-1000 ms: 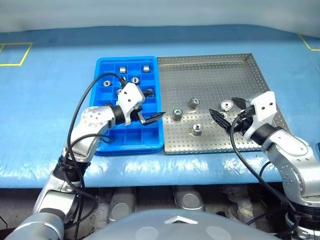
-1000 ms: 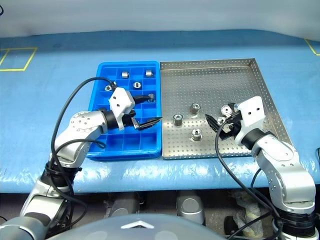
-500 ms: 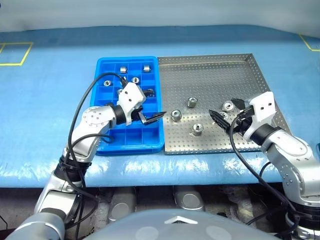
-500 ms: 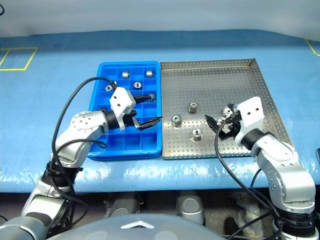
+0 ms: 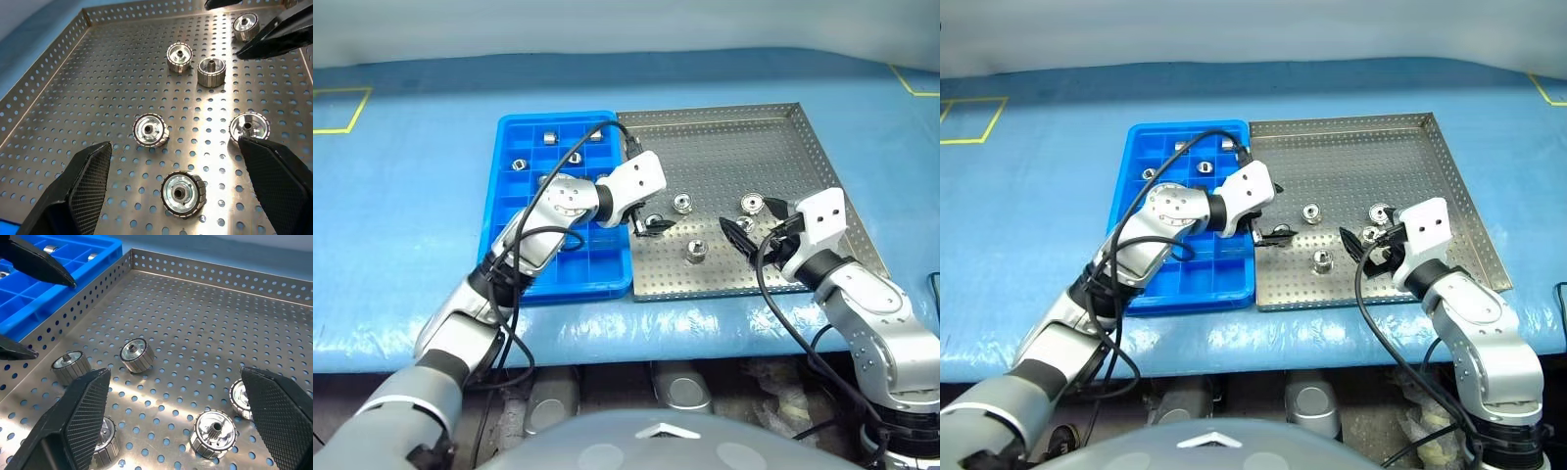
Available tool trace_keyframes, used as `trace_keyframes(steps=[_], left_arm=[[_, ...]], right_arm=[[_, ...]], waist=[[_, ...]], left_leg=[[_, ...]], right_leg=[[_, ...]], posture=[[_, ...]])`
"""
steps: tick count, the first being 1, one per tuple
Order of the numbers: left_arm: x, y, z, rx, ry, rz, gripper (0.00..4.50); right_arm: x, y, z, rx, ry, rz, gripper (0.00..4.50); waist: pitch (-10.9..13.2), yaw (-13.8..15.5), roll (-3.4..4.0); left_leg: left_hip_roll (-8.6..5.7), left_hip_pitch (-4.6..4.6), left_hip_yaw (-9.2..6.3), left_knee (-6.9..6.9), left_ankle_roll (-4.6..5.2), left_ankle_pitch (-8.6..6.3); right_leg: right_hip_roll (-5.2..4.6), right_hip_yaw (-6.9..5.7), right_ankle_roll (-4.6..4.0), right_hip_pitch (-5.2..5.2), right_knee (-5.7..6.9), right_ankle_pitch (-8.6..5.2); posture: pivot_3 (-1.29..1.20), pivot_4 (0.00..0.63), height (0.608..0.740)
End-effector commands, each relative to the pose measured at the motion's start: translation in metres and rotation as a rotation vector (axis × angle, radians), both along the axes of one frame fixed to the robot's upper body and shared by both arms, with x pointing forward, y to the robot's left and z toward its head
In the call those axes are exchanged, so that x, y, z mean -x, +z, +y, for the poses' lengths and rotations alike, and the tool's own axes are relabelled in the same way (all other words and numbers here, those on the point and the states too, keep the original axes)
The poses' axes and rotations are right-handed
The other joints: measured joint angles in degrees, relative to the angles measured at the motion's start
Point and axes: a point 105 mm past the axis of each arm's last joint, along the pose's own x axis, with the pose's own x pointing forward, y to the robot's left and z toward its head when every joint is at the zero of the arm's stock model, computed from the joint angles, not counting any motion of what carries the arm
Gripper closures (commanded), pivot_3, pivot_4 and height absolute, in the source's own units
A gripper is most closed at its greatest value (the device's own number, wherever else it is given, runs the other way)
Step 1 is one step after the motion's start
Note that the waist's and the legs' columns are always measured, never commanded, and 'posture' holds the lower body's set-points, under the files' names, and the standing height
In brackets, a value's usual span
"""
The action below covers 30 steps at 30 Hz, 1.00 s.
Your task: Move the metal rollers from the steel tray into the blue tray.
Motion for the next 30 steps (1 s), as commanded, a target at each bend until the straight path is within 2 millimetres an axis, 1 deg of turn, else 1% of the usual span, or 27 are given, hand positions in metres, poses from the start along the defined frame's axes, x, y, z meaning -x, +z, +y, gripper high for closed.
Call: trace_keyframes(steps=[1,4,8,12,15,20,23,26,30], left_arm=[[-0.005,-0.004,-0.005,-0.081,-0.016,-0.009,0.00],[-0.005,-0.010,-0.007,-0.116,-0.039,0.010,0.00],[-0.004,-0.023,-0.005,-0.178,-0.053,0.041,0.00],[-0.010,-0.033,-0.003,-0.221,-0.014,0.048,0.00],[-0.012,-0.037,-0.001,-0.229,0.003,0.054,0.61],[-0.015,-0.040,0.006,-0.248,0.027,0.051,2.20],[-0.014,-0.041,0.010,-0.256,0.028,0.049,2.20],[-0.013,-0.039,0.010,-0.231,0.031,0.061,2.20],[-0.011,-0.028,0.012,-0.153,0.029,0.097,2.20]], right_arm=[[0.001,0.014,0.003,0.007,-0.009,-0.077,0.02],[0.001,0.013,0.002,0.005,-0.021,-0.084,0.02],[0.001,0.014,-0.001,0.006,-0.039,-0.098,0.02],[-0.001,0.016,-0.005,0.004,-0.063,-0.115,0.02],[-0.003,0.018,-0.008,0.001,-0.086,-0.126,0.00],[-0.006,0.020,-0.015,-0.001,-0.130,-0.140,0.00],[-0.008,0.019,-0.015,0.000,-0.140,-0.141,0.00],[-0.009,0.018,-0.013,0.003,-0.130,-0.138,0.00],[-0.011,0.015,-0.010,-0.002,-0.117,-0.132,0.00]], waist=[[0.00,-0.36,0.00],[0.00,-1.15,0.00],[0.00,-1.77,0.00],[0.00,-2.15,0.01],[0.00,-2.41,0.01],[-0.01,-3.14,0.01],[-0.02,-3.32,0.03],[-0.02,-3.71,0.04],[-0.02,-4.21,0.03]], left_leg=[[0.00,0.00,0.00,0.00,0.01,-0.01],[0.00,-0.02,0.01,-0.02,0.06,-0.05],[0.00,-0.05,0.00,-0.02,0.08,-0.07],[0.00,0.00,0.00,0.01,0.08,-0.07],[0.00,0.05,0.00,0.03,0.08,-0.07],[0.01,0.05,0.00,0.01,0.08,-0.08],[0.02,0.06,0.00,0.01,0.09,-0.08],[0.02,0.08,0.00,0.01,0.09,-0.08],[0.02,0.06,0.00,0.00,0.10,-0.09]], right_leg=[[0.00,0.00,0.00,0.00,-0.01,0.00],[0.00,0.01,-0.01,-0.01,-0.05,-0.01],[-0.01,0.01,0.00,-0.02,-0.05,-0.03],[-0.01,0.01,0.00,0.02,-0.04,-0.03],[-0.01,0.01,0.01,0.08,-0.04,-0.02],[0.00,0.02,0.02,0.08,-0.04,-0.02],[0.00,0.02,0.02,0.07,-0.03,-0.02],[0.00,0.02,0.02,0.07,-0.01,-0.02],[0.00,0.03,0.01,0.07,-0.02,-0.02]], posture=[[-0.26,0.150,0.740],[-0.28,0.150,0.740],[-0.28,0.150,0.740],[-0.28,0.150,0.740],[-0.28,0.150,0.740],[-0.28,0.150,0.740],[-0.27,0.150,0.740],[-0.27,0.150,0.740],[-0.26,0.150,0.740]])
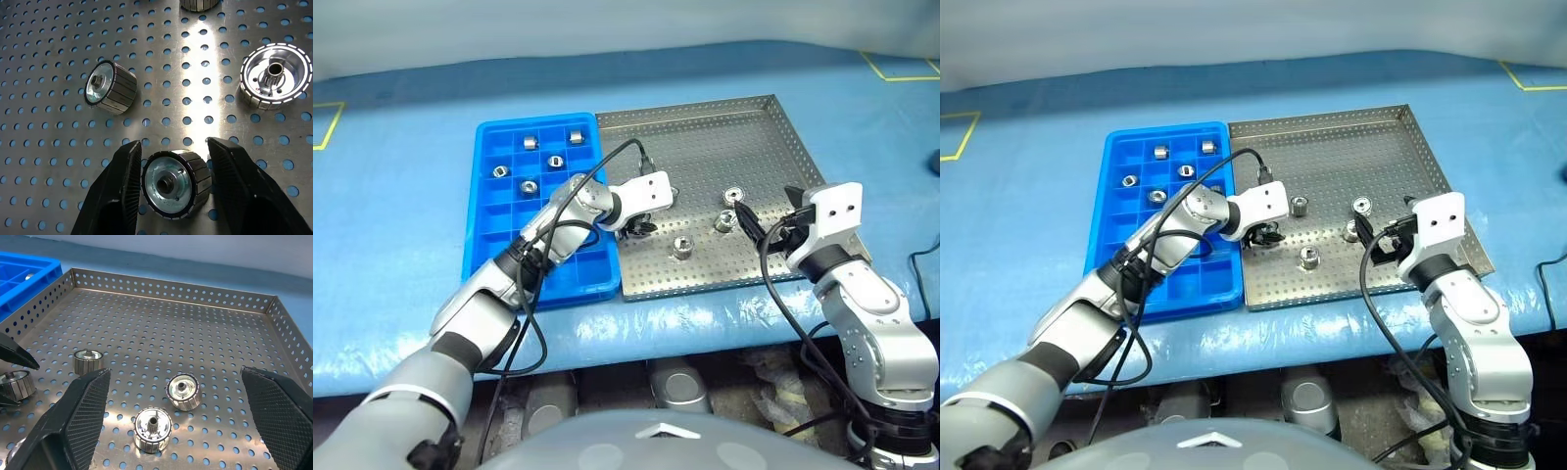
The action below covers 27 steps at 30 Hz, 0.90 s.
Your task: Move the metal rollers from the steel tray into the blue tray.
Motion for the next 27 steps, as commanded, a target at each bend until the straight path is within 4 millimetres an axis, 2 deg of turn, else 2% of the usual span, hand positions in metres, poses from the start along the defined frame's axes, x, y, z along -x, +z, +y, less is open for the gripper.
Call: trace_keyframes(steps=[1,8,12,18,22,25,27], left_arm=[[-0.002,0.010,0.008,0.050,0.029,0.012,2.20],[-0.004,0.036,0.008,0.179,0.036,0.028,2.20],[-0.005,0.044,0.011,0.218,0.043,0.034,2.20],[0.001,0.038,0.013,0.156,-0.032,-0.019,2.20],[-0.002,0.031,0.010,0.103,-0.037,-0.070,1.33],[-0.004,0.028,0.010,0.087,-0.017,-0.051,0.29],[-0.002,0.025,0.010,0.073,-0.025,-0.043,0.29]], right_arm=[[-0.002,0.008,0.004,0.000,0.011,-0.045,0.00],[-0.005,0.006,0.008,-0.004,0.023,-0.047,0.00],[-0.005,0.003,0.013,-0.009,0.035,-0.043,0.00],[-0.005,0.001,0.016,-0.010,0.045,-0.040,0.00],[-0.006,0.003,0.017,-0.007,0.051,-0.044,0.00],[-0.006,0.004,0.017,-0.005,0.052,-0.046,0.00],[-0.006,0.003,0.017,-0.005,0.051,-0.046,0.00]], waist=[[0.00,-0.20,0.00],[0.01,-0.20,0.00],[0.01,-0.07,0.00],[0.01,-0.06,0.01],[0.01,0.27,0.01],[0.01,0.42,0.01],[0.01,0.41,0.01]], left_leg=[[0.00,0.00,0.00,0.00,0.00,0.00],[0.00,-0.01,0.00,0.01,0.00,0.00],[-0.02,-0.05,-0.01,0.01,0.01,0.00],[-0.02,-0.03,0.00,0.01,0.01,-0.01],[-0.02,-0.04,0.00,0.01,0.01,-0.01],[-0.04,-0.05,0.00,0.02,0.01,-0.01],[-0.03,-0.04,-0.01,0.01,0.01,-0.01]], right_leg=[[0.00,0.00,0.00,0.00,0.00,0.00],[0.00,0.00,0.00,0.00,0.00,0.00],[-0.02,-0.01,0.01,-0.01,-0.03,0.00],[-0.02,0.00,0.01,-0.01,-0.01,0.00],[-0.03,0.00,0.01,-0.01,-0.01,0.00],[-0.03,0.01,0.01,-0.01,-0.02,0.00],[-0.03,0.00,0.01,-0.01,-0.02,0.00]], posture=[[-0.26,0.150,0.740],[-0.27,0.150,0.740],[-0.27,0.150,0.740],[-0.26,0.150,0.740],[-0.26,0.150,0.740],[-0.27,0.150,0.740],[-0.27,0.150,0.740]])
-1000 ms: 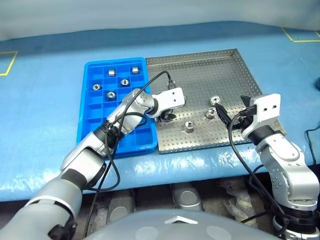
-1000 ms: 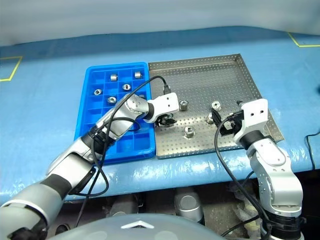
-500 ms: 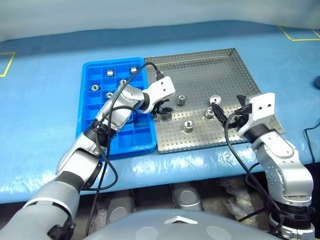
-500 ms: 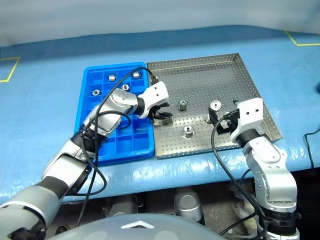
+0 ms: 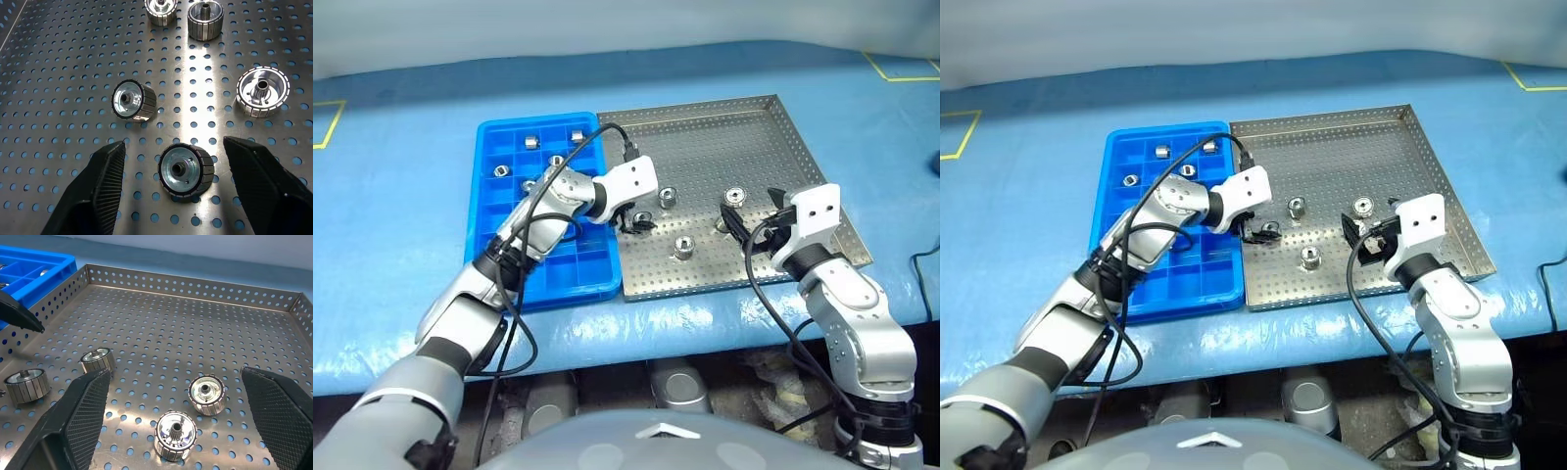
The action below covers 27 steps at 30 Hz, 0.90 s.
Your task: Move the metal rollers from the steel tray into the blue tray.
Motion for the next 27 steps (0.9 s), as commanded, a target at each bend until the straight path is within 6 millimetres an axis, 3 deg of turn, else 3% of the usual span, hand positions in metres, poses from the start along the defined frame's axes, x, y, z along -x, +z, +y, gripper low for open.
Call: trace_keyframes(steps=[1,14,17,23,27], left_arm=[[-0.002,0.003,-0.001,-0.031,-0.007,-0.025,0.29],[-0.002,-0.030,0.000,-0.205,-0.041,-0.051,0.29],[-0.002,-0.029,-0.001,-0.205,-0.049,-0.049,0.92],[-0.004,-0.026,-0.004,-0.223,-0.067,-0.063,2.86],[-0.004,-0.023,-0.007,-0.200,-0.071,-0.063,2.86]], right_arm=[[0.000,0.011,0.003,0.005,0.013,-0.053,0.00],[0.001,0.011,0.001,-0.004,-0.013,-0.060,0.00],[0.001,0.013,0.000,-0.009,-0.024,-0.068,0.00],[0.000,0.014,-0.001,-0.017,-0.040,-0.076,0.00],[-0.001,0.014,0.001,-0.021,-0.041,-0.079,0.00]], waist=[[0.00,-0.02,0.00],[-0.07,-0.06,0.11],[-0.08,-0.10,0.13],[-0.09,-0.07,0.14],[-0.09,-0.18,0.15]], left_leg=[[0.00,0.00,0.00,0.00,0.00,0.00],[0.00,0.09,0.00,0.06,0.00,0.00],[0.00,0.12,0.00,0.08,0.00,0.00],[0.00,0.12,0.00,0.07,0.00,0.00],[0.00,0.11,0.00,0.08,0.00,0.00]], right_leg=[[0.00,0.00,0.00,0.00,0.00,0.00],[0.00,0.00,0.03,0.12,0.02,0.01],[0.00,0.00,0.04,0.16,0.01,0.02],[0.00,0.00,0.05,0.16,0.00,0.02],[0.00,0.00,0.05,0.16,0.00,0.03]], posture=[[-0.27,0.150,0.740],[-0.28,0.150,0.740],[-0.28,0.150,0.740],[-0.29,0.150,0.740],[-0.29,0.150,0.740]])
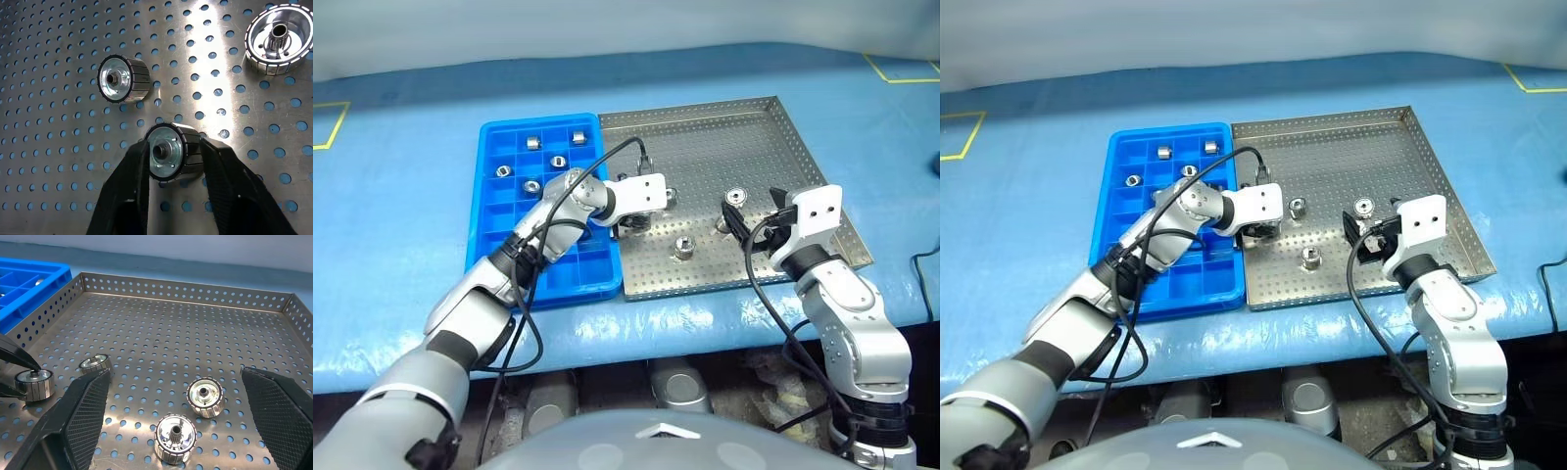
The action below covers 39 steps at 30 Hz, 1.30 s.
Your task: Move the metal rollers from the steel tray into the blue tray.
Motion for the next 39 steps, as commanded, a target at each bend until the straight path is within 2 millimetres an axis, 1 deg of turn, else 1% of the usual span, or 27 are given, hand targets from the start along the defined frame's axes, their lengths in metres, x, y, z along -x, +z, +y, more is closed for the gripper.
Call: trace_keyframes(steps=[1,5,9,12,14,17,19,22,25,28,31,33,36,39], left_arm=[[0.002,-0.003,-0.003,0.014,-0.006,0.024,2.86],[0.001,0.006,-0.004,0.071,0.010,0.046,2.86],[-0.005,0.013,0.001,0.092,0.046,0.036,2.86],[-0.007,0.017,0.002,0.095,0.046,0.011,3.43],[-0.010,0.022,0.001,0.119,0.062,-0.008,4.07],[-0.014,0.033,-0.001,0.160,0.081,-0.009,4.07],[-0.012,0.041,-0.005,0.184,0.058,0.014,4.07],[-0.010,0.051,-0.009,0.134,-0.028,0.005,4.07],[-0.005,0.055,-0.010,0.061,-0.145,-0.024,4.07],[-0.007,0.059,-0.006,-0.033,-0.213,-0.046,3.50],[-0.019,0.062,0.006,-0.173,-0.200,-0.066,2.52],[-0.023,0.064,0.011,-0.230,-0.204,-0.066,1.86],[-0.027,0.068,0.013,-0.291,-0.232,-0.080,1.86],[-0.025,0.069,0.008,-0.306,-0.268,-0.064,1.86]], right_arm=[[0.000,0.015,0.001,0.010,-0.002,-0.065,0.00],[-0.001,0.014,0.001,0.012,-0.008,-0.065,0.00],[-0.001,0.014,0.000,0.012,-0.010,-0.066,0.00],[-0.002,0.015,0.000,0.012,-0.007,-0.068,0.00],[-0.003,0.015,0.001,0.013,-0.005,-0.068,0.00],[-0.003,0.015,0.002,0.014,-0.001,-0.068,0.00],[-0.004,0.015,0.002,0.014,0.001,-0.069,0.00],[-0.005,0.015,0.004,0.015,0.012,-0.071,0.00],[-0.006,0.015,0.008,0.013,0.019,-0.077,0.00],[-0.007,0.015,0.012,0.010,0.029,-0.083,0.00],[-0.006,0.013,0.015,0.000,0.033,-0.087,0.00],[-0.006,0.012,0.016,-0.007,0.032,-0.089,0.00],[-0.005,0.010,0.017,-0.021,0.024,-0.095,0.00],[-0.005,0.009,0.019,-0.026,0.022,-0.101,0.00]], waist=[[0.00,-0.09,0.00],[0.01,-0.35,-0.02],[0.02,-0.71,-0.03],[0.03,-0.72,-0.02],[0.03,-0.68,-0.03],[0.04,-0.69,-0.03],[0.05,-0.66,-0.04],[0.06,-0.64,-0.04],[0.06,-0.75,-0.04],[0.06,-0.75,-0.03],[0.09,-0.89,-0.04],[0.09,-1.10,-0.04],[0.09,-1.33,-0.04],[0.09,-1.62,-0.03]], left_leg=[[0.00,0.00,0.00,0.00,0.00,0.00],[0.00,-0.05,0.00,-0.01,0.00,0.00],[0.00,-0.09,0.00,-0.04,0.01,-0.01],[0.00,-0.09,0.00,-0.04,0.01,-0.01],[0.00,-0.09,0.00,-0.04,0.01,-0.01],[0.00,-0.10,0.00,-0.04,0.01,-0.01],[0.00,-0.11,0.00,-0.04,0.01,-0.01],[-0.01,-0.13,0.00,-0.03,0.01,-0.01],[-0.01,-0.12,0.01,-0.06,0.01,-0.01],[0.00,-0.12,0.01,-0.09,0.02,-0.01],[-0.01,-0.15,0.01,-0.08,0.02,-0.01],[-0.01,-0.16,0.01,-0.08,0.02,-0.01],[-0.01,-0.19,0.01,-0.09,0.06,-0.04],[-0.01,-0.25,0.01,-0.09,0.11,-0.08]], right_leg=[[0.00,0.00,0.00,0.00,0.00,0.00],[0.00,0.00,0.00,-0.06,-0.01,0.00],[0.00,0.00,0.00,-0.11,-0.01,0.00],[0.00,0.00,0.00,-0.12,-0.01,0.00],[0.00,0.00,0.00,-0.11,-0.01,0.00],[0.00,0.00,0.00,-0.12,-0.02,0.00],[0.00,0.00,0.00,-0.13,-0.01,0.00],[0.00,-0.01,0.00,-0.14,-0.02,0.00],[0.00,0.00,0.00,-0.14,-0.04,-0.01],[0.00,0.00,-0.01,-0.16,-0.03,-0.01],[0.01,0.00,-0.01,-0.19,-0.03,-0.01],[0.01,0.01,-0.01,-0.20,-0.04,-0.02],[0.00,0.01,0.02,-0.21,-0.09,-0.03],[0.00,0.01,0.04,-0.26,-0.09,-0.06]], posture=[[-0.29,0.150,0.740],[-0.29,0.150,0.740],[-0.28,0.150,0.740],[-0.28,0.150,0.740],[-0.28,0.150,0.740],[-0.27,0.150,0.740],[-0.27,0.150,0.740],[-0.27,0.150,0.740],[-0.27,0.150,0.740],[-0.28,0.150,0.740],[-0.30,0.150,0.740],[-0.31,0.150,0.740],[-0.32,0.150,0.740],[-0.34,0.150,0.740]])
